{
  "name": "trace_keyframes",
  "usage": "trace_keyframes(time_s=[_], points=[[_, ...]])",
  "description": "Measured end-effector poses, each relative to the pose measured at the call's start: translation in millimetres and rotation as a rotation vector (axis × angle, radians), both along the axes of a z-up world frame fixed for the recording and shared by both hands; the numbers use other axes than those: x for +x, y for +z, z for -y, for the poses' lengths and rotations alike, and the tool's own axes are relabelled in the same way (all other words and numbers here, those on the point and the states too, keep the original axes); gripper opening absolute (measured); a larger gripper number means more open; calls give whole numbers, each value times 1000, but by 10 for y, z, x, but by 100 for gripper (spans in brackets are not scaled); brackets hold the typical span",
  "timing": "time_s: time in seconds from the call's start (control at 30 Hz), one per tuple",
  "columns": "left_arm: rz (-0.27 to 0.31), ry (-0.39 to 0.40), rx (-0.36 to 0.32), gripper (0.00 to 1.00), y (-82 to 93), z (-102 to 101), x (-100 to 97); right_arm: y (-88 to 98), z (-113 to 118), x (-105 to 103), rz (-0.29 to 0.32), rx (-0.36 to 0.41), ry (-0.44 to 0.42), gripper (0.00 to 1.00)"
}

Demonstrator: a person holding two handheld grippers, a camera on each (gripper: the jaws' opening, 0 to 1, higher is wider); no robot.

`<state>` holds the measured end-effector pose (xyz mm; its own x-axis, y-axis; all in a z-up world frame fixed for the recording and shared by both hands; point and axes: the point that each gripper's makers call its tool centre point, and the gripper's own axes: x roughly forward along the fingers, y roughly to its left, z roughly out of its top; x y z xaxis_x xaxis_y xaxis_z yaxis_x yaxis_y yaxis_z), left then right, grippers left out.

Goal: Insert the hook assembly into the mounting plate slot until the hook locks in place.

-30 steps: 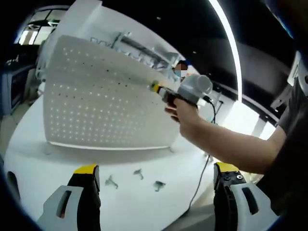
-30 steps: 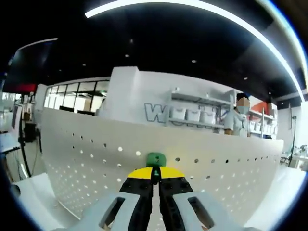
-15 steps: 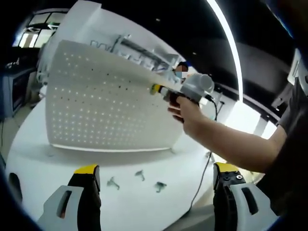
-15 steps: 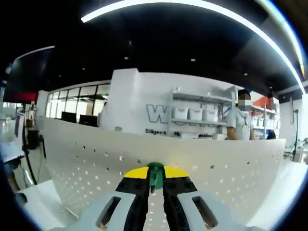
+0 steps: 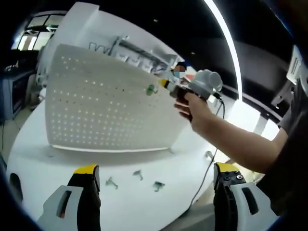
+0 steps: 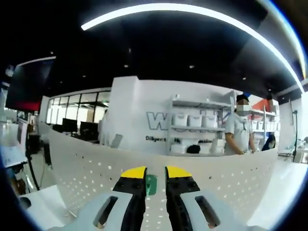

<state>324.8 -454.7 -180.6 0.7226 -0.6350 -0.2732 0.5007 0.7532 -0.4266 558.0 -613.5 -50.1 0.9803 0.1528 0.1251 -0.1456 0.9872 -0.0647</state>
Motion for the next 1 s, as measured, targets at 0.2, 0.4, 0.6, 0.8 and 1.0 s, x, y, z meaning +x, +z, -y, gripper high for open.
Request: trace_keyframes(time_s=[0.2,0.4,0.6,0.8,1.0], points=[[-1,-5,8,100,-18,41,-54,79,143,-179,6,-14,11,16],[7,-7,9,99,15,67,-72,-32,233,-355,-31,-38,45,16],[12,-9,20,99,20,73,-96,-288,324,-541,-92,-79,69,17],[11,-10,27,99,18,77,-118,-577,330,-738,-148,-120,98,18],[13,-8,32,99,27,71,-126,-849,295,-929,-195,-153,133,19]])
